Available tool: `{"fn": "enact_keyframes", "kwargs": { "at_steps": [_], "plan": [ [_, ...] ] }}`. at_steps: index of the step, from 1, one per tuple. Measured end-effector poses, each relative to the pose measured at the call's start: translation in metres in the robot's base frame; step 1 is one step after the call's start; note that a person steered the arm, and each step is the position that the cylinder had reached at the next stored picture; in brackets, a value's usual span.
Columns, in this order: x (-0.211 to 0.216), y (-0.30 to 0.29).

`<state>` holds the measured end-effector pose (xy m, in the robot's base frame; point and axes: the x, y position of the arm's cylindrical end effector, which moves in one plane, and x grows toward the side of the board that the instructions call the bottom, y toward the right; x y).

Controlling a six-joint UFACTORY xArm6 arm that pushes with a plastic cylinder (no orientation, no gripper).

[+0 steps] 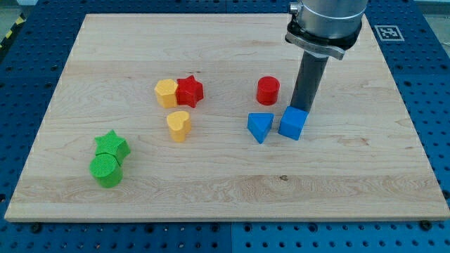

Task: Push blue cube above blue triangle

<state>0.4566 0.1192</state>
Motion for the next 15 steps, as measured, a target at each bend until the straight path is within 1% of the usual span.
{"fn": "enact_keyframes", "kwargs": {
  "at_steps": [1, 3, 5, 6, 7, 8, 9, 10, 11, 13, 14, 15],
  "plan": [
    [0.003, 0.001],
    [0.012, 0.031],
    [0.015, 0.033],
    [0.027, 0.053],
    [0.048, 0.055],
    [0.067, 0.043],
    [0.055, 0.005],
    [0.053, 0.003],
    [0.026, -0.001],
    [0.007, -0.005],
    [-0.004, -0.024],
    [0.006, -0.037]
  ]
}}
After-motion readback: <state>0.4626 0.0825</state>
